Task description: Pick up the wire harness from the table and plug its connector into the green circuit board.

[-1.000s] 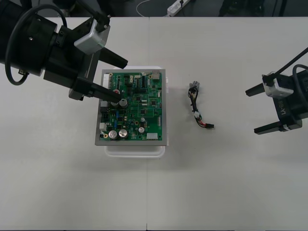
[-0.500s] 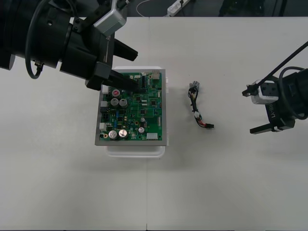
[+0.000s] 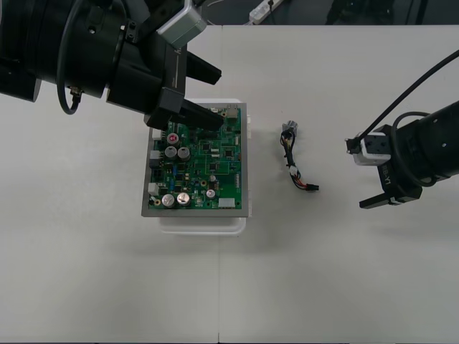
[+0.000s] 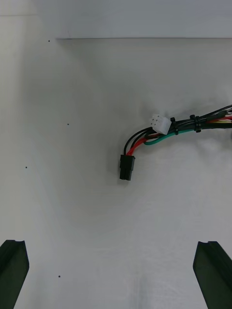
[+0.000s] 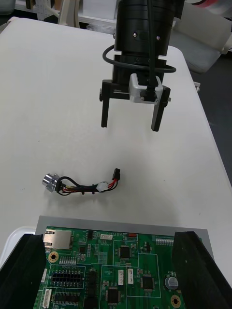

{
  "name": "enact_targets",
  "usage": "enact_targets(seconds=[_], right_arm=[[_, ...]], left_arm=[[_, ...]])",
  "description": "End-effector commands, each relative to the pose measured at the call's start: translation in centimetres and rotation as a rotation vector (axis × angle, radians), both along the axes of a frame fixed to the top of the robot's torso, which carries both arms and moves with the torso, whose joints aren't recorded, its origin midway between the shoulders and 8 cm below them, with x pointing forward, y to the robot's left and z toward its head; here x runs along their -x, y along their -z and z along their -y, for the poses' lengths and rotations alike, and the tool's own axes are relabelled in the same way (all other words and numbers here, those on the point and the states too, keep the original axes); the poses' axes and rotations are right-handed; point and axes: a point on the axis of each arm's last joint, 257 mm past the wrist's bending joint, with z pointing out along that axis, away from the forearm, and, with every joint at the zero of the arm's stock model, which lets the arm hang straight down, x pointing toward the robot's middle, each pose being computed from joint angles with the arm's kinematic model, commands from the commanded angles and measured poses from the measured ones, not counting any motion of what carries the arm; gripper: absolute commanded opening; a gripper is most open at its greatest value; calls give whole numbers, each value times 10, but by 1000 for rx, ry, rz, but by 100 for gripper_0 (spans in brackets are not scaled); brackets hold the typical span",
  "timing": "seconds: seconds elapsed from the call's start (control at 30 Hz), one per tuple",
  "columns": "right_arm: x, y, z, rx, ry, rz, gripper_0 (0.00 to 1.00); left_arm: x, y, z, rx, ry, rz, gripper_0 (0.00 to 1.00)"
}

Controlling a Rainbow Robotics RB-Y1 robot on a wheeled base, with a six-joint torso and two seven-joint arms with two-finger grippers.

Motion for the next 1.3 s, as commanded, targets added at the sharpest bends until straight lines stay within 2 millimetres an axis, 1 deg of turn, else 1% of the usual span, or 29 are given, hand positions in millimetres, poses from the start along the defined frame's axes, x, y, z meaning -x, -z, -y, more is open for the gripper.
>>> enact_targets(seconds=[0.03, 0.2, 0.47, 0.63, 0.73, 0.83, 1.07, 1.13, 1.3], right_arm=[[2, -9, -27, -23, 30, -25, 100], [0, -7, -37, -21, 74, -31, 100], [-9, -5, -46, 7, 142, -8, 100], [-15, -3, -44, 48, 151, 36, 100], [-18, 2, -43, 78, 158, 49, 100], [-22, 6, -42, 100, 168, 60, 100], [-26, 16, -46, 160, 162, 85, 100], [-27, 22, -47, 179, 166, 91, 100], [-31, 27, -47, 205, 174, 110, 100]], left_arm=[[8, -30, 25, 45, 56, 100, 76], [11, -28, 27, 39, 66, 111, 77], [10, -28, 27, 35, 67, 127, 76], [10, -32, 30, 49, 77, 152, 76], [11, -35, 33, 58, 85, 171, 76], [10, -38, 35, 55, 101, 223, 76], [14, -39, 37, 64, 115, 218, 76], [14, -39, 37, 64, 115, 218, 76], [14, -39, 37, 65, 114, 214, 76]])
